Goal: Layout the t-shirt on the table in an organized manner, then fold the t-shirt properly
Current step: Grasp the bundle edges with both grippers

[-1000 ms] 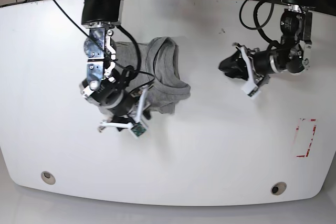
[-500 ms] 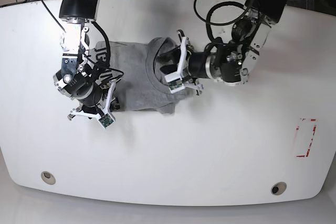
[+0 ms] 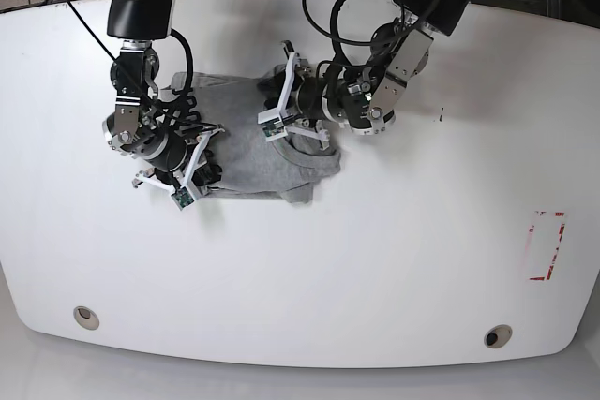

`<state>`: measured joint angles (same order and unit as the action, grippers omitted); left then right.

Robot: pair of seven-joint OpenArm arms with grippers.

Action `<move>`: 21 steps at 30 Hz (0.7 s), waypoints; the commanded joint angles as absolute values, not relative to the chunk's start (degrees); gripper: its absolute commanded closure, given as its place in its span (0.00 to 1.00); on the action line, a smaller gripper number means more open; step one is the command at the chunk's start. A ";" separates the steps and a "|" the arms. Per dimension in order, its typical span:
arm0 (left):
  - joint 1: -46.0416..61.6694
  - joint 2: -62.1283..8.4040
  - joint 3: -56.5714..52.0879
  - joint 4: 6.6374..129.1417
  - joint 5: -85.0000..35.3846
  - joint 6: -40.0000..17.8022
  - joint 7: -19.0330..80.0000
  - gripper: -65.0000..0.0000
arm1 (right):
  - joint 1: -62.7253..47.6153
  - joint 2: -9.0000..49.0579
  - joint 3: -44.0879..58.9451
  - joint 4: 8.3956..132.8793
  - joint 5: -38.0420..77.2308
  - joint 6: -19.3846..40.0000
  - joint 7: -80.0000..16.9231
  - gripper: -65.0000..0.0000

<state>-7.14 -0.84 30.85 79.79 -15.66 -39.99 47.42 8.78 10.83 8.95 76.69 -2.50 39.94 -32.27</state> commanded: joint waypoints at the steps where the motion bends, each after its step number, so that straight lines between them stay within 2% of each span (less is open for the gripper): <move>1: -8.48 -0.75 30.90 75.82 -14.02 -40.00 45.32 0.74 | 9.36 11.56 9.01 76.70 -2.77 40.00 -32.57 0.82; 5: -9.27 -1.19 29.05 71.43 -9.89 -40.00 44.00 0.74 | 6.55 12.70 9.01 78.99 -2.68 40.00 -32.66 0.82; 15: -11.21 -6.99 25.89 71.69 -8.57 -40.00 44.09 0.74 | -2.15 12.62 9.01 87.43 -1.54 40.00 -32.84 0.82; 21: -14.46 -10.51 25.89 71.96 -8.57 -40.00 44.09 0.74 | -7.60 10.07 9.01 92.53 -1.36 40.00 -33.19 0.82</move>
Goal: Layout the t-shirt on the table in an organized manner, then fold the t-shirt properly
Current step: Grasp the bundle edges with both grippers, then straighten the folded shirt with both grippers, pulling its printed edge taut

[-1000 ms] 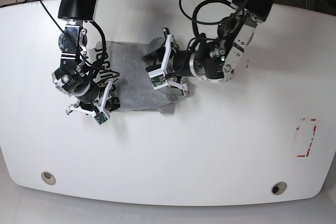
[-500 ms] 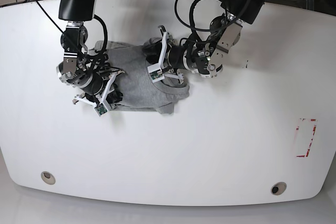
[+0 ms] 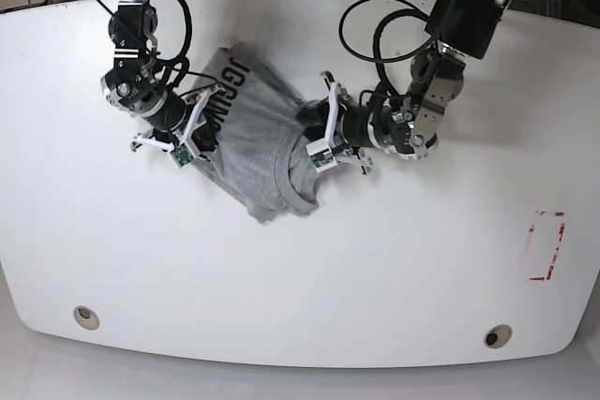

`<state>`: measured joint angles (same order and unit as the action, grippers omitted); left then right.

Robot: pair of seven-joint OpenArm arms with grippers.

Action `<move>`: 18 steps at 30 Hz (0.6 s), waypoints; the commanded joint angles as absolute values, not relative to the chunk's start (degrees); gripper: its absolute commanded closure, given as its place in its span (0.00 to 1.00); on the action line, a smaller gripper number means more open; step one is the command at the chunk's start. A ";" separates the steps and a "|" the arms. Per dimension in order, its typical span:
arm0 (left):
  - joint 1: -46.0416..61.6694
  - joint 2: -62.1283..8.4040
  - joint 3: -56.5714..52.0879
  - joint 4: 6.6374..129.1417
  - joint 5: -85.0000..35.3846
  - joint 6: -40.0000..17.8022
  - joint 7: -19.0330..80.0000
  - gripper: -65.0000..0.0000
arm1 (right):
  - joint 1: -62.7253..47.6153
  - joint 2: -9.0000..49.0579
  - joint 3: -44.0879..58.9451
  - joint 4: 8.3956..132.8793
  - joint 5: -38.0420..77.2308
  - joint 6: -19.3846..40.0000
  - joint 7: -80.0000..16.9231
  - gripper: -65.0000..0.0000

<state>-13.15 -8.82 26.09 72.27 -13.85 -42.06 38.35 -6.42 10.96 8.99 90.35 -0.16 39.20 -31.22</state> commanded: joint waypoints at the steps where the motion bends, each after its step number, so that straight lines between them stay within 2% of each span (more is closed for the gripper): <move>1: -15.25 -10.95 25.89 71.87 -8.57 -40.00 44.09 0.74 | -8.66 9.45 9.01 93.85 -1.45 40.00 -33.71 0.82; 9: -20.70 -11.82 25.89 71.87 -8.48 -40.00 44.09 0.74 | -12.70 4.26 8.92 103.43 -1.71 40.00 -38.37 0.82; 18: -25.19 -11.47 23.25 76.26 -8.75 -40.00 49.98 0.74 | -11.91 3.56 8.84 113.10 -1.71 40.00 -44.35 0.82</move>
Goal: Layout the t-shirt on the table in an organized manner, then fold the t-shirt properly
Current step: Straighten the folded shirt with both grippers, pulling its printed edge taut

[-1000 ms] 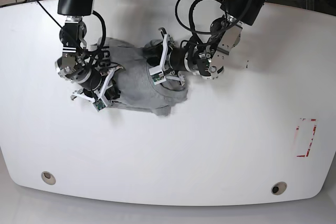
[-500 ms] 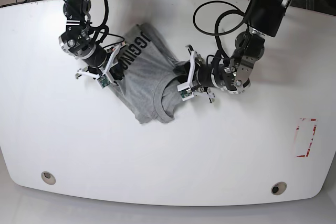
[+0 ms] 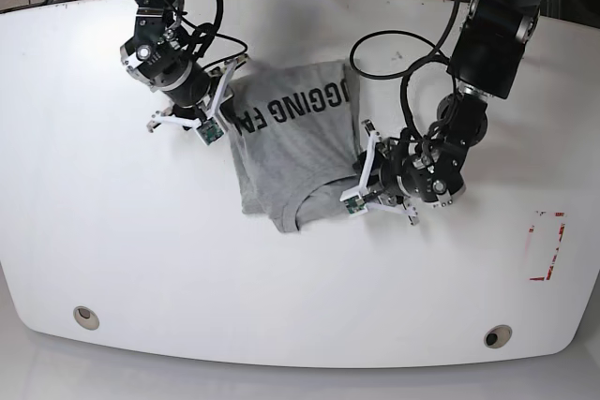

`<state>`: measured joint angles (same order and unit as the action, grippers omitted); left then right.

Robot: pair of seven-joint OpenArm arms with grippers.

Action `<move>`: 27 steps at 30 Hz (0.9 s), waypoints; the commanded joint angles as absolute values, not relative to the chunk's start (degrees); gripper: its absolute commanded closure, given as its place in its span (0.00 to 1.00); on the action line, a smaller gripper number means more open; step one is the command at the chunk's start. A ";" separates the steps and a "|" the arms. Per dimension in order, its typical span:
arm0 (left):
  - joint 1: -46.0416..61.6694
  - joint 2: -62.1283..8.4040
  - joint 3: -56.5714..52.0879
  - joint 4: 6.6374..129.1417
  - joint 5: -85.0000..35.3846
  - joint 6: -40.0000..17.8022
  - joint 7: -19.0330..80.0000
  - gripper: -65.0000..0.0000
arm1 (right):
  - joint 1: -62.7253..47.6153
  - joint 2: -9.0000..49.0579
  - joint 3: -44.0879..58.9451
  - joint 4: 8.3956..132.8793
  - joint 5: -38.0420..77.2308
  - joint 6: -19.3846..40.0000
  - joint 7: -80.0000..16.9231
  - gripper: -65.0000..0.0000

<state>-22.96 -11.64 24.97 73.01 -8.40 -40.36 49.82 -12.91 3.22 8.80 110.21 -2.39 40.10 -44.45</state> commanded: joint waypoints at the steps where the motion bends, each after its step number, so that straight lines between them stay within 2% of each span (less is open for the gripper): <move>1: -25.10 -11.30 22.55 77.23 -8.75 -40.00 50.59 0.74 | -11.65 3.65 8.84 113.71 -1.71 40.00 -45.05 0.82; 12: -17.45 -5.58 17.45 90.51 -8.75 -40.00 56.48 0.74 | -9.54 3.03 8.57 114.51 -1.36 40.00 -48.84 0.82; 19: -9.27 -3.03 17.45 94.20 -8.40 -40.00 56.31 0.74 | -7.69 -1.54 8.57 111.96 -1.54 40.00 -48.84 0.82; 27: -3.56 -3.38 17.10 94.20 -8.40 -40.00 56.13 0.74 | -6.02 -5.67 8.57 106.95 -1.36 40.00 -48.75 0.82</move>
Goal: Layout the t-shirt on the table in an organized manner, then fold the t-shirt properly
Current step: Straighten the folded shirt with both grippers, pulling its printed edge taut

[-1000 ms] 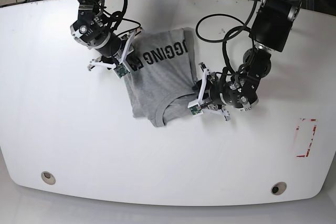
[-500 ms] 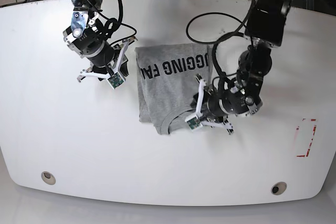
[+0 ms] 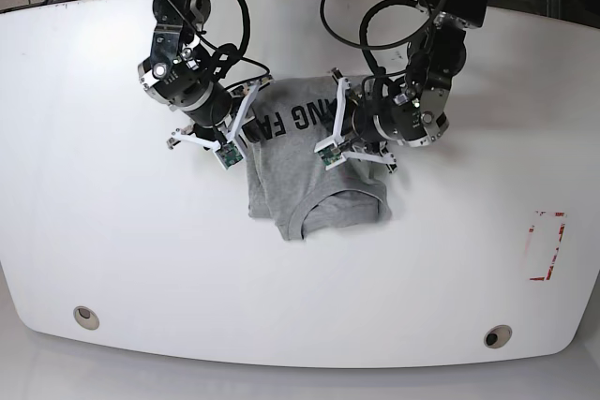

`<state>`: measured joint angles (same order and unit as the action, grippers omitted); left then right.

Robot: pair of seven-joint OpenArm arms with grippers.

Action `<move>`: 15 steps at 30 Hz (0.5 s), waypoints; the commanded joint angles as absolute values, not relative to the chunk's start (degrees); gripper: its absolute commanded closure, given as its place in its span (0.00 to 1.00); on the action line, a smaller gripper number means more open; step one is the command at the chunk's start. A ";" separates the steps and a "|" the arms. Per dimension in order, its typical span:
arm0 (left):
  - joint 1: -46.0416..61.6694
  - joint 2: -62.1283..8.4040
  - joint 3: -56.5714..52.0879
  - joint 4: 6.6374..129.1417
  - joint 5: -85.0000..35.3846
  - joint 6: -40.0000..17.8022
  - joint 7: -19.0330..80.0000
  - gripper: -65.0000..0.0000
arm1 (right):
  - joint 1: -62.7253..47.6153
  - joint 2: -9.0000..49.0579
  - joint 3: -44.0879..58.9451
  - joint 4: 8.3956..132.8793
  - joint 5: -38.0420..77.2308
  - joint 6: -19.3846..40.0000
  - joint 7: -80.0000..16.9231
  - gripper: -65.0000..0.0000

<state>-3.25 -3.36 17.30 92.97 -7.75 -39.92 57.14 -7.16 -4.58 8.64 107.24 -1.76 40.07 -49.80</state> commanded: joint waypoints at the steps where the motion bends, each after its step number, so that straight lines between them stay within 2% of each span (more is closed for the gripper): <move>1: -3.12 -3.47 16.75 94.20 -8.40 -40.00 56.04 0.74 | -5.85 -6.02 8.57 106.24 -1.36 40.00 -48.75 0.82; 8: 0.57 -4.97 11.74 94.02 -8.31 -40.00 56.04 0.74 | -5.67 -6.46 8.57 99.03 -1.36 40.00 -44.44 0.82; 15: 2.07 -4.97 8.04 94.46 -8.48 -40.00 56.04 0.74 | -6.02 -4.18 8.75 94.73 -1.36 40.00 -39.43 0.82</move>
